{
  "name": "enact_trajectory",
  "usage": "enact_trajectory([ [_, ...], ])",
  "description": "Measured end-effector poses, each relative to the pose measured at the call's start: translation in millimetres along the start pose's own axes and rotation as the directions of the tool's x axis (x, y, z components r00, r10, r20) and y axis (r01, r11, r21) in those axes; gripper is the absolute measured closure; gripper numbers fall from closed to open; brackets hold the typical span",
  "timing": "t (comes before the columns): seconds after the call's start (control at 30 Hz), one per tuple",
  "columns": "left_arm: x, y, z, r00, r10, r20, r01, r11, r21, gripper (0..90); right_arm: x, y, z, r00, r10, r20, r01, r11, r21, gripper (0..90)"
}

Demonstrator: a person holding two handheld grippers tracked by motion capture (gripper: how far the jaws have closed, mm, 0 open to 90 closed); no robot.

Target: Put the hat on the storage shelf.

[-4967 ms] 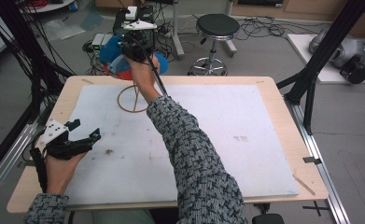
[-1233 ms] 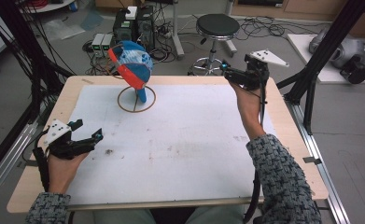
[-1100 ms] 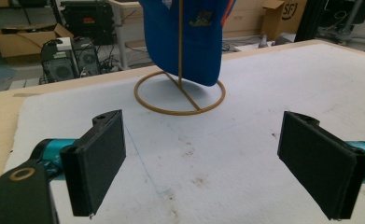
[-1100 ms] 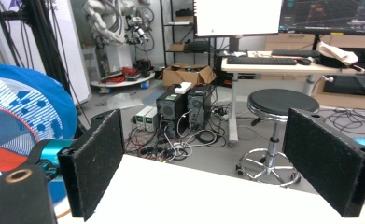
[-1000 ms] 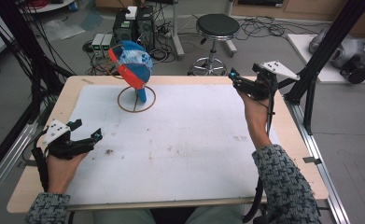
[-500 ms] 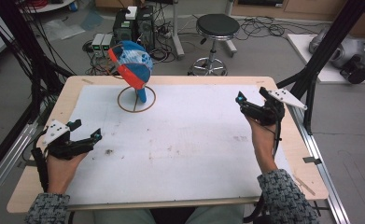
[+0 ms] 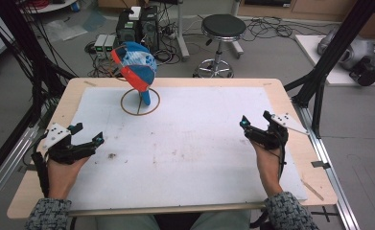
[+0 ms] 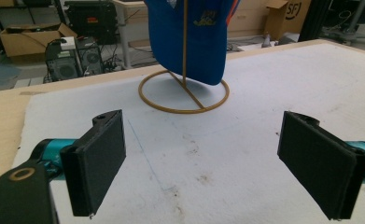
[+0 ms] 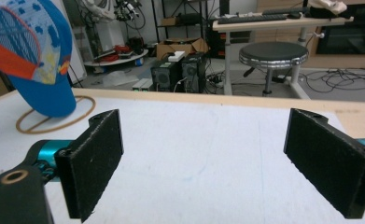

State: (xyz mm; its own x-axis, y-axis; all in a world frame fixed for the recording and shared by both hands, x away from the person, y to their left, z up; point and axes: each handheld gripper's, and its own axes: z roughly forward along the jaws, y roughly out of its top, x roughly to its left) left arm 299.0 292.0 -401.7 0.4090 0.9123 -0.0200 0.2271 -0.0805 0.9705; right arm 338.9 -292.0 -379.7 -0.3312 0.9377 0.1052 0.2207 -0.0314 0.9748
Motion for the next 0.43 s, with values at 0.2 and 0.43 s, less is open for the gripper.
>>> enact_trajectory([
  [0.2,0.0,-1.2,0.4,1.0000,0.000,-0.004,0.000,1.0000,0.005,15.4,-1.9,-21.3,-7.5,0.9999,-0.014,0.005,0.014,0.9998,0.012,10.9],
  [0.43,-0.8,-1.9,1.3,1.0000,0.004,-0.002,-0.004,1.0000,0.007,15.4,-6.9,-32.8,-13.6,0.9996,-0.022,0.016,0.022,0.9997,0.008,10.9],
])
